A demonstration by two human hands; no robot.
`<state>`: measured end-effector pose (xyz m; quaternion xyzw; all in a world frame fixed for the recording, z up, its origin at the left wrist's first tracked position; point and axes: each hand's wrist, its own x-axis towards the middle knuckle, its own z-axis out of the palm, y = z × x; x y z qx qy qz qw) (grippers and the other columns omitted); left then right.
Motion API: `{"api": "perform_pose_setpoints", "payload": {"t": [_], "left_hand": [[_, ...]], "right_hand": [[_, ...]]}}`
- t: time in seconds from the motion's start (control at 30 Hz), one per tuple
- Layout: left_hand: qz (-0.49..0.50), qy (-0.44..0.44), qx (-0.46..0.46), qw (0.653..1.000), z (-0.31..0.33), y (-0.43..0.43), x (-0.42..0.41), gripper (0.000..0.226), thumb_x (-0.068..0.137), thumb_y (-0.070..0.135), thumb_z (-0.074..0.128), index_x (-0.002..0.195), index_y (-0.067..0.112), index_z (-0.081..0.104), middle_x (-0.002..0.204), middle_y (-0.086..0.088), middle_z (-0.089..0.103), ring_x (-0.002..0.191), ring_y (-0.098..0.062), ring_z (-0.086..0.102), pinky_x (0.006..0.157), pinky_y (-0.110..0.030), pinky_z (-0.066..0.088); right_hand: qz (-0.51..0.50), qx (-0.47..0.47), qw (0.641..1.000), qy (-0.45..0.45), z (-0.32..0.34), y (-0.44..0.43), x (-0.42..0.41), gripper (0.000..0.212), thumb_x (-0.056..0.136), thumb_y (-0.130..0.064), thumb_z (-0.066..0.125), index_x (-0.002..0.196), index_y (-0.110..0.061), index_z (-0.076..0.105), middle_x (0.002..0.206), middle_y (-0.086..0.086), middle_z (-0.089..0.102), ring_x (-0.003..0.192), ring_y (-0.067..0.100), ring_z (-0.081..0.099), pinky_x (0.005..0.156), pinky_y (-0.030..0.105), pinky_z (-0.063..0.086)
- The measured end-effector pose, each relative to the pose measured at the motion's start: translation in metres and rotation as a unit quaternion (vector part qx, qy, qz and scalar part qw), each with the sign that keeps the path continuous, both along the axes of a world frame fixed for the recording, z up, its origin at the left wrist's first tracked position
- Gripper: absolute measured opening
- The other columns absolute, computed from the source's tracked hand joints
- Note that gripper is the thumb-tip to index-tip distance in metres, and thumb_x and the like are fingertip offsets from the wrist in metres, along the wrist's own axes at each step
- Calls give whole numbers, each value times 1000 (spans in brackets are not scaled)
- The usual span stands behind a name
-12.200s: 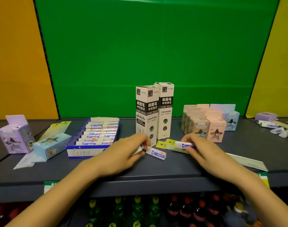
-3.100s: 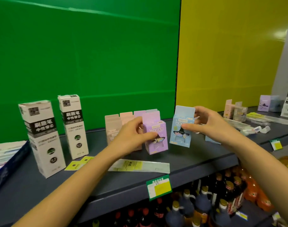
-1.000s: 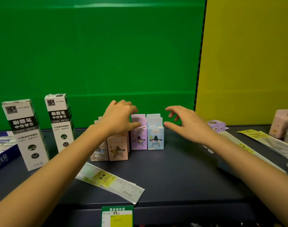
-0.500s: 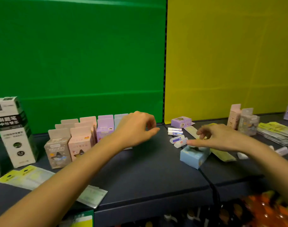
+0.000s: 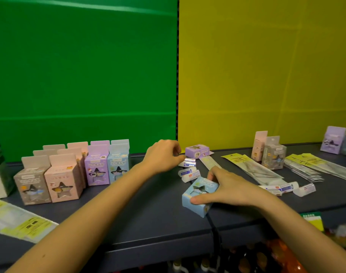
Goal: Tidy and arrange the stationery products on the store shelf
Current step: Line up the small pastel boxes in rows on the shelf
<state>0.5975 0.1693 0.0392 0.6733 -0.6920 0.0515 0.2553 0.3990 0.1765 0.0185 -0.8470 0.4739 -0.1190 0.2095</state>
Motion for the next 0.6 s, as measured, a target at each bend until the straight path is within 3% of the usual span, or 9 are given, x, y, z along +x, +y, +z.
{"api": "perform_pose_setpoints", "payload": {"t": [0.1, 0.2, 0.27, 0.33, 0.5, 0.6], "left_hand": [[4, 9, 31, 999, -1, -20, -11, 33, 83, 38, 60, 106, 14, 61, 108, -5, 66, 98, -24, 60, 80, -36, 49], [3, 12, 58, 998, -1, -42, -22, 41, 83, 40, 60, 112, 11, 57, 114, -9, 63, 101, -27, 58, 84, -38, 48], [9, 6, 73, 997, -1, -59, -28, 44, 84, 39, 59, 116, 9, 54, 119, -11, 60, 105, -28, 56, 85, -38, 47], [14, 10, 88, 996, -2, -75, -32, 48, 85, 37, 57, 122, 7, 50, 124, -13, 57, 109, -30, 54, 86, -38, 45], [24, 13, 132, 991, -13, -114, -40, 53, 89, 35, 54, 127, 1, 42, 131, -18, 50, 116, -33, 50, 90, -41, 43], [34, 13, 154, 987, -20, -135, -42, 54, 87, 40, 57, 124, 3, 45, 128, -17, 52, 113, -33, 51, 87, -39, 44]], "right_hand": [[16, -1, 998, -58, 1, -4, -2, 59, 57, -60, 75, 91, -26, 42, 101, -8, 44, 86, 8, 46, 66, 23, 36], [32, 27, 991, -128, 1, -11, -6, 54, 55, -53, 80, 84, -31, 40, 100, -6, 55, 82, 9, 54, 59, 20, 40], [34, 34, 986, -162, 5, -18, -12, 58, 44, -56, 80, 79, -35, 40, 103, -1, 64, 92, 20, 63, 75, 37, 54], [19, 23, 982, -184, 15, -24, -24, 58, 45, -52, 82, 81, -35, 40, 104, 1, 65, 96, 23, 64, 82, 47, 54], [-31, -38, 975, -217, 35, -54, -63, 49, 59, -40, 82, 84, -31, 40, 105, 1, 60, 94, 23, 62, 76, 42, 53], [-53, -25, 970, -235, 35, -73, -80, 48, 62, -35, 80, 92, -25, 44, 106, 2, 59, 92, 20, 63, 72, 35, 57]]}}
